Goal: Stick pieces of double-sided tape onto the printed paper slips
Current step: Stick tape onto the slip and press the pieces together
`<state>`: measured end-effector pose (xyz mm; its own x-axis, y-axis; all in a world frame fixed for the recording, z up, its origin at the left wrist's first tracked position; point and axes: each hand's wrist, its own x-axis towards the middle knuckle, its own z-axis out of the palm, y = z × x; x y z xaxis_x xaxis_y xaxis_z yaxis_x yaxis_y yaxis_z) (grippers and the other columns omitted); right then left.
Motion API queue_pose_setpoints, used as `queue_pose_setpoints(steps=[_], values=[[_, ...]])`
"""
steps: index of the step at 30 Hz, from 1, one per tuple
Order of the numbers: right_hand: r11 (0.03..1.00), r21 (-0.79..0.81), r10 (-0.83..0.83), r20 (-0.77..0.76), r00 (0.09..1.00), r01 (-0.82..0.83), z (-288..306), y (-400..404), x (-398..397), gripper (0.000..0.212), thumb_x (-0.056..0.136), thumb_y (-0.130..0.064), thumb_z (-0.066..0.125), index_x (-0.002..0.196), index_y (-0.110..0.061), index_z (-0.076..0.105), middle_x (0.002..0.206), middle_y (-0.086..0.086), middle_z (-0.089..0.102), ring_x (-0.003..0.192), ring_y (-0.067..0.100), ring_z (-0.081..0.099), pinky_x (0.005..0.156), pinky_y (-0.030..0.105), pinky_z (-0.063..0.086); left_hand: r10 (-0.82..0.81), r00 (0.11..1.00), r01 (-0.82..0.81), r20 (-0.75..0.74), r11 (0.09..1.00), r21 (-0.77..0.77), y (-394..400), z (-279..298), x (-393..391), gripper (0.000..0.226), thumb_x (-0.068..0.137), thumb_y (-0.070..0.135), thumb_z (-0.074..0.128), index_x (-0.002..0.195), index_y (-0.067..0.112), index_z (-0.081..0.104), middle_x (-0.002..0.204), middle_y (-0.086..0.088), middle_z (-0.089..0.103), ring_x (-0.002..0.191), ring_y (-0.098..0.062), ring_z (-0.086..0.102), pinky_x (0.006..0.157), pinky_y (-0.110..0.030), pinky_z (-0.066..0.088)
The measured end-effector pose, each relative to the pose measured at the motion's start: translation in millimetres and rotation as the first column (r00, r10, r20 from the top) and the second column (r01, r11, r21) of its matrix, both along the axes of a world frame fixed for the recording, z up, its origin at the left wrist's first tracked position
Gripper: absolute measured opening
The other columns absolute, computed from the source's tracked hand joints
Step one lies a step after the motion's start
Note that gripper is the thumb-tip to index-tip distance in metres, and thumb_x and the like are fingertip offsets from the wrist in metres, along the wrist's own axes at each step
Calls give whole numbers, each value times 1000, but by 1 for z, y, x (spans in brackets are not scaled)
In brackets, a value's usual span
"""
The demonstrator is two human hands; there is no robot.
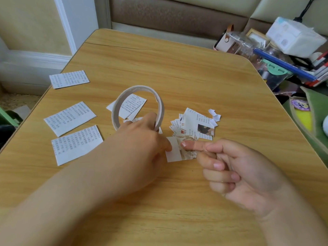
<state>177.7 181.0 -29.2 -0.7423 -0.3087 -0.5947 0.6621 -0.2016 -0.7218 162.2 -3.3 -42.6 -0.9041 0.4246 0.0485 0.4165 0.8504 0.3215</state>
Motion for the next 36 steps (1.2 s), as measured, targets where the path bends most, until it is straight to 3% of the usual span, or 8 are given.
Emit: queue_pose_setpoints(steps=[6, 11, 20, 23, 26, 30, 33, 36], values=[[999, 38, -5, -26, 1000, 6, -3, -4, 0, 42, 68, -15, 50, 105, -1, 65, 50, -3, 32, 31, 3, 18, 35, 14, 12, -24, 999, 24, -22, 1000, -6, -1, -5, -3, 40, 91, 28, 40, 124, 45, 55, 82, 20, 19, 82, -14, 42, 66, -25, 24], [989, 142, -19, -54, 998, 27, -8, -3, 0, 31, 90, -11, 40, 105, -2, 65, 51, -2, 32, 33, 3, 18, 35, 14, 12, -40, 998, 38, -40, 998, -52, 1, -6, -3, 40, 93, 31, 37, 127, 49, 50, 83, 22, 16, 85, -10, 41, 58, -6, 20], [918, 395, 58, -201, 978, 27, -11, -9, 3, 29, 93, -9, 38, 104, -12, 66, 52, -1, 35, 39, 7, 17, 39, 19, 11, -48, 997, 47, -56, 999, -21, 0, -10, -4, 38, 94, 30, 39, 125, 48, 52, 83, 21, 19, 87, -12, 45, 59, -7, 21], [902, 430, 81, -221, 972, 23, -11, -10, 3, 31, 91, -8, 38, 104, -14, 66, 52, -1, 35, 38, 7, 18, 37, 18, 13, -60, 992, 66, -115, 996, 51, -4, -14, -3, 36, 87, 18, 45, 108, 37, 68, 80, 13, 30, 73, -19, 51, 58, -16, 28], [893, 450, 90, -222, 971, 20, -10, -10, 3, 32, 90, -7, 37, 102, -15, 66, 52, 0, 35, 37, 7, 19, 37, 18, 14, -109, 984, 119, -141, 991, 67, -6, -15, -5, 30, 63, 13, 53, 82, 20, 75, 70, 0, 47, 45, -20, 47, 47, -17, 25], [897, 442, 92, -222, 971, 16, -8, -10, 3, 29, 90, -9, 40, 102, -15, 66, 52, 0, 36, 37, 7, 19, 37, 17, 14, -131, 974, 155, -182, 981, 120, -4, -19, -5, 36, 60, 13, 53, 87, 23, 75, 72, 4, 39, 47, -13, 36, 55, -8, 18], [898, 441, 102, -223, 969, 7, -8, -10, 3, 32, 91, -7, 37, 103, -16, 65, 51, -1, 36, 37, 7, 20, 37, 17, 15, -186, 963, 211, -195, 971, 115, -3, -24, -5, 45, 68, 18, 39, 95, 29, 74, 68, 2, 41, 47, -13, 39, 41, -20, 34], [897, 441, 110, -226, 968, 1, -8, -10, 4, 33, 90, -6, 37, 104, -17, 65, 51, 0, 36, 37, 7, 20, 37, 17, 15, -185, 963, 206, -197, 975, 90, -3, -28, -6, 53, 70, 23, 29, 98, 30, 73, 69, 0, 44, 51, -18, 48, 44, -34, 46]])
